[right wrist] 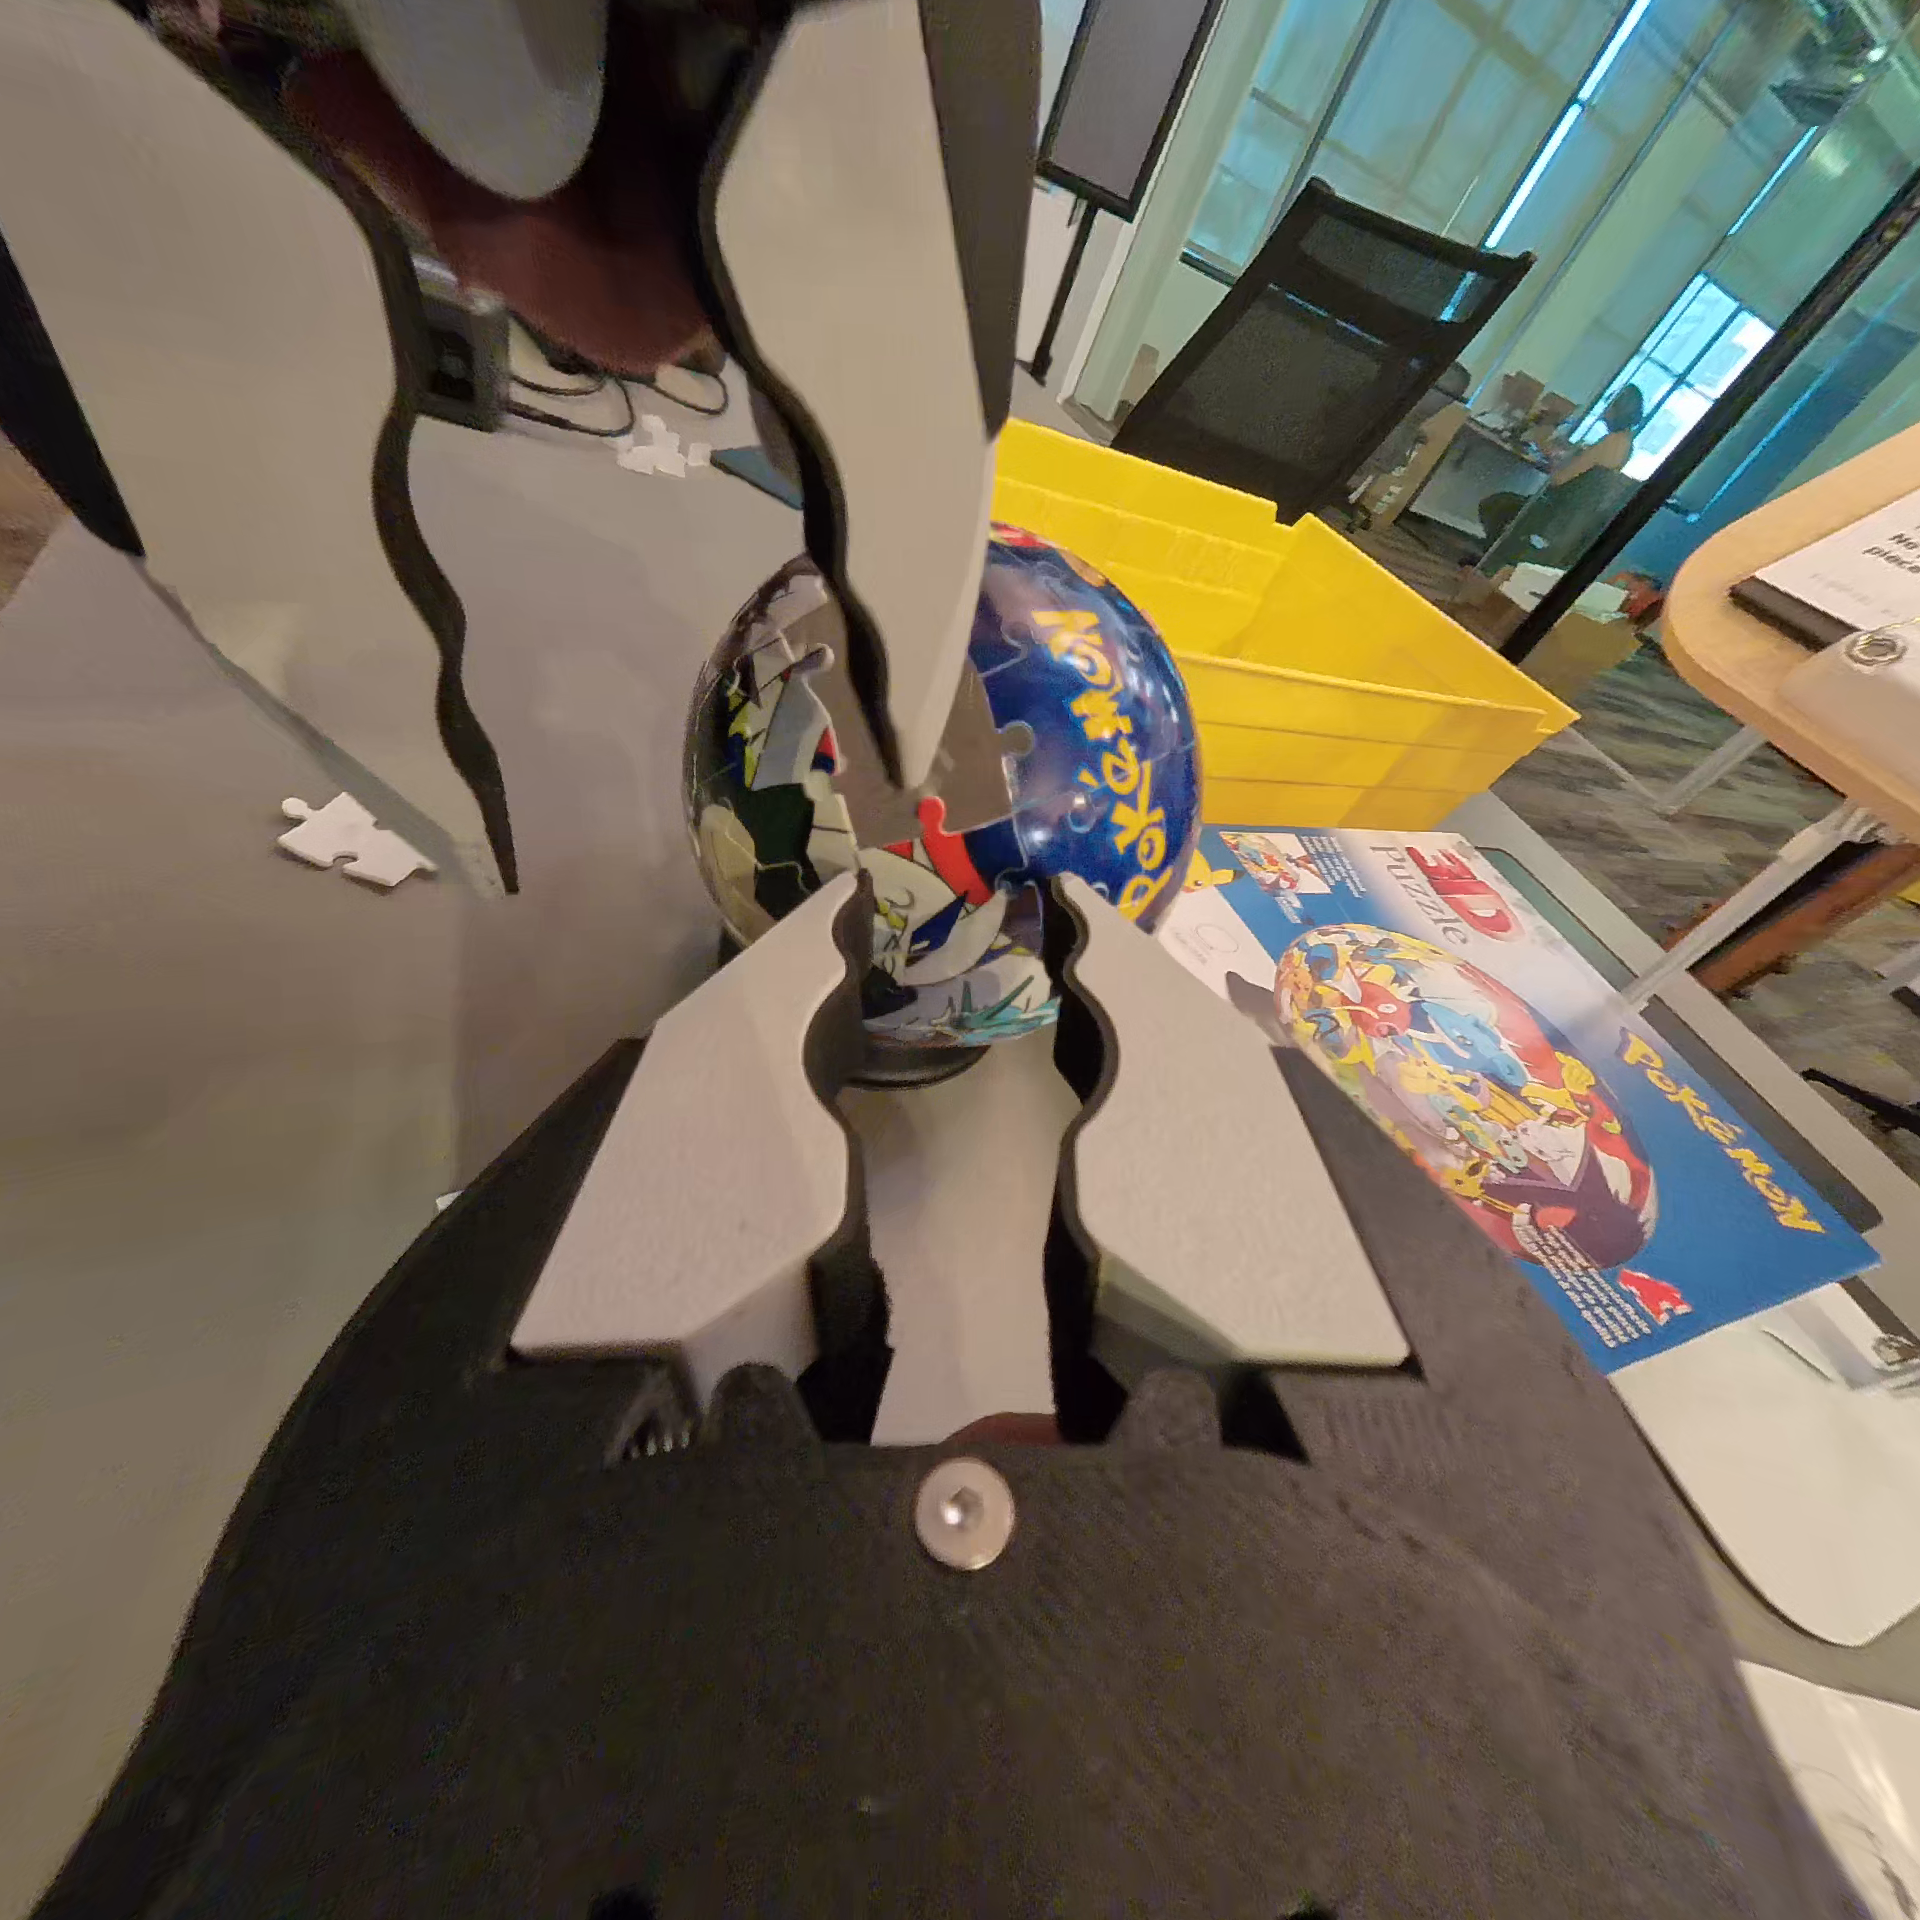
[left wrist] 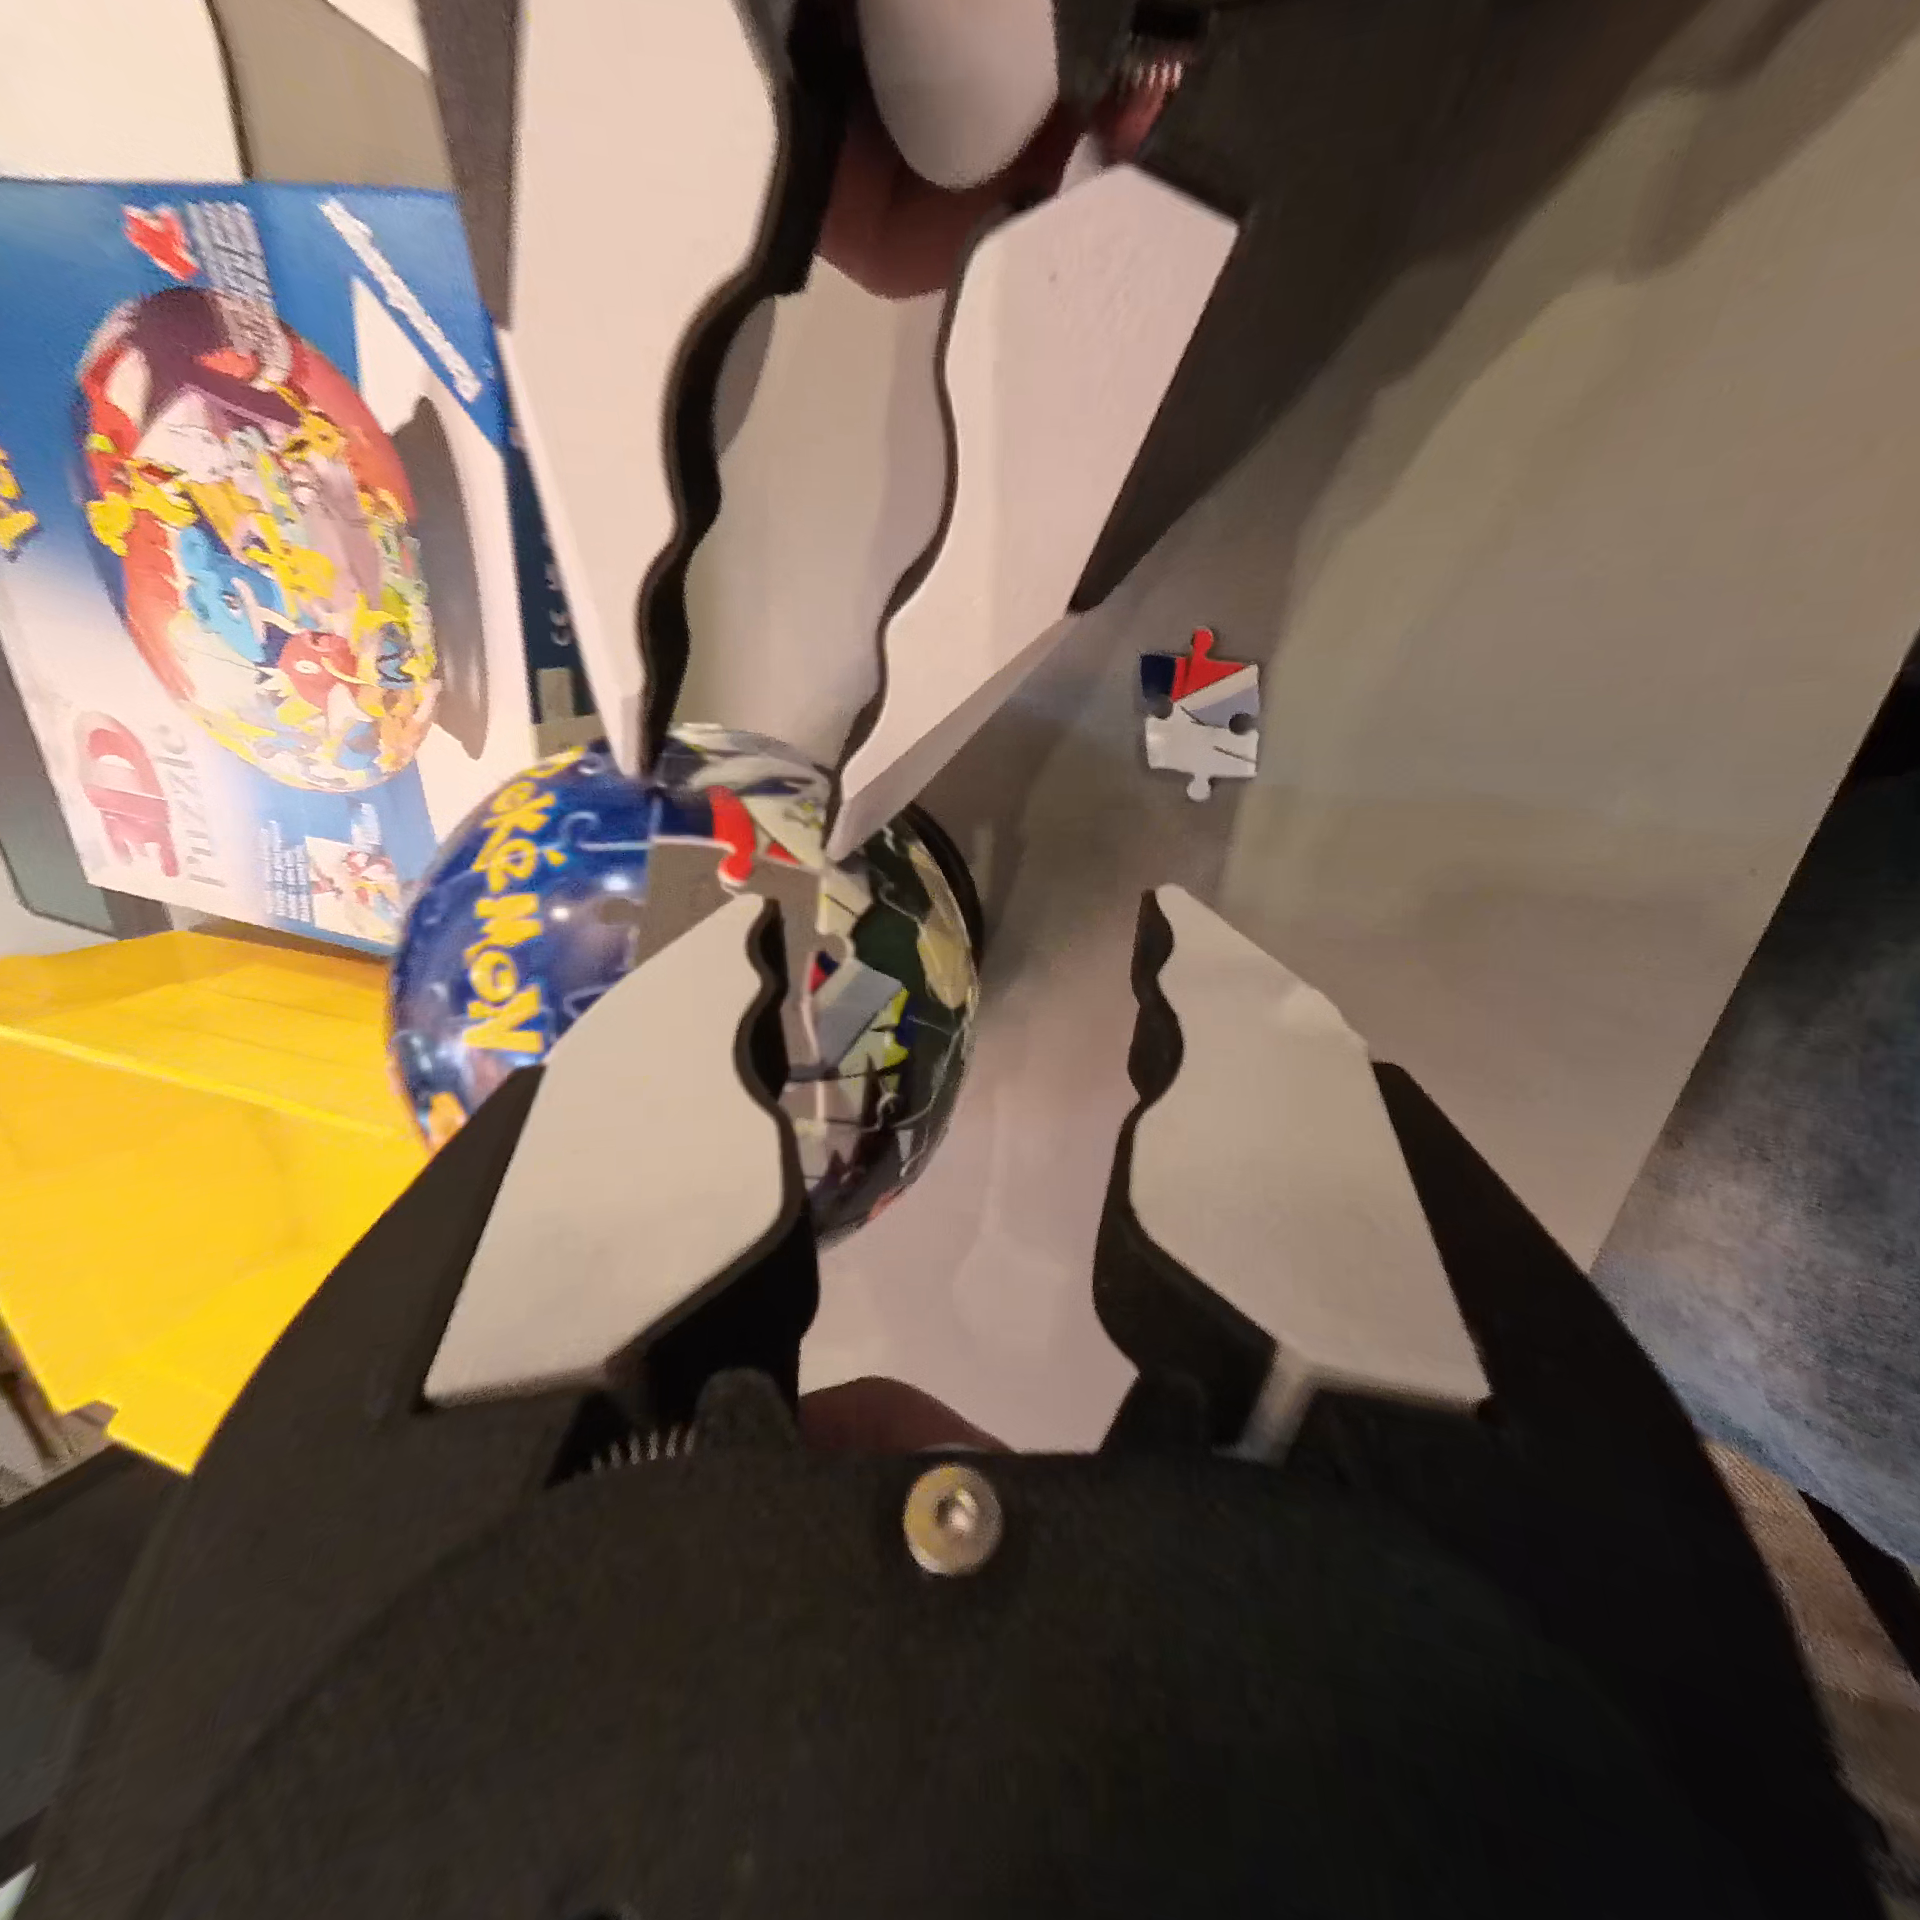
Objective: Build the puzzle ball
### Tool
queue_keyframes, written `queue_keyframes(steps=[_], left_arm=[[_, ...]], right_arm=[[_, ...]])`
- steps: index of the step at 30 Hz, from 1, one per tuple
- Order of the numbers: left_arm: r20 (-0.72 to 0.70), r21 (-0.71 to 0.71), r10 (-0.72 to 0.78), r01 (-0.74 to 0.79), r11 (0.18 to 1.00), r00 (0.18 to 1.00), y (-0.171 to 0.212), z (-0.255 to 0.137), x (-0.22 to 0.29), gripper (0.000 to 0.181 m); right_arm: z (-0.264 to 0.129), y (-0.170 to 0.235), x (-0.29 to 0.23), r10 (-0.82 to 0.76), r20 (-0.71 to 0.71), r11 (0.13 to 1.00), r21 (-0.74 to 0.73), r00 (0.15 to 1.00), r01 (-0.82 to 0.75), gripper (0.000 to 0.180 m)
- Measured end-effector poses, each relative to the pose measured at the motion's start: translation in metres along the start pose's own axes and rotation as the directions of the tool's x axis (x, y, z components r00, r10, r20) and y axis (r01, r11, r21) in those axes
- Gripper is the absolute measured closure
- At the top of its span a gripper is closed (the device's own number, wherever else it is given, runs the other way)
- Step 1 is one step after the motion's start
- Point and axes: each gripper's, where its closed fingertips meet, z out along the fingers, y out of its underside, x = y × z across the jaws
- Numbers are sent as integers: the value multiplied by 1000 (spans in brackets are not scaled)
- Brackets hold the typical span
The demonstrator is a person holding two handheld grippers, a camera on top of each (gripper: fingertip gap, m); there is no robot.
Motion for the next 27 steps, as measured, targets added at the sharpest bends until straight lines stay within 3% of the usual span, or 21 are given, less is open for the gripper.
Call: queue_keyframes(steps=[5,8,14,18,22,27], left_arm=[[154,91,-92,78,993,984,-2,-20,-11,103],[288,140,-211,177,974,934,16,-28,-20,88],[356,174,-430,393,903,830,62,1,-20,71],[348,252,-521,458,853,779,68,15,-24,72],[369,316,-556,462,829,745,71,20,-31,77],[367,397,-583,445,803,725,71,19,-39,81]], right_arm=[[-8,0,-3,17,47,1000,14,999,-18,149],[-15,2,10,90,73,996,18,993,-91,141],[-7,6,16,180,251,984,-61,951,-170,127],[5,21,14,148,329,979,-180,933,-92,117],[13,28,13,112,407,974,-226,906,-19,90],[24,28,10,97,450,972,-236,888,14,92]])
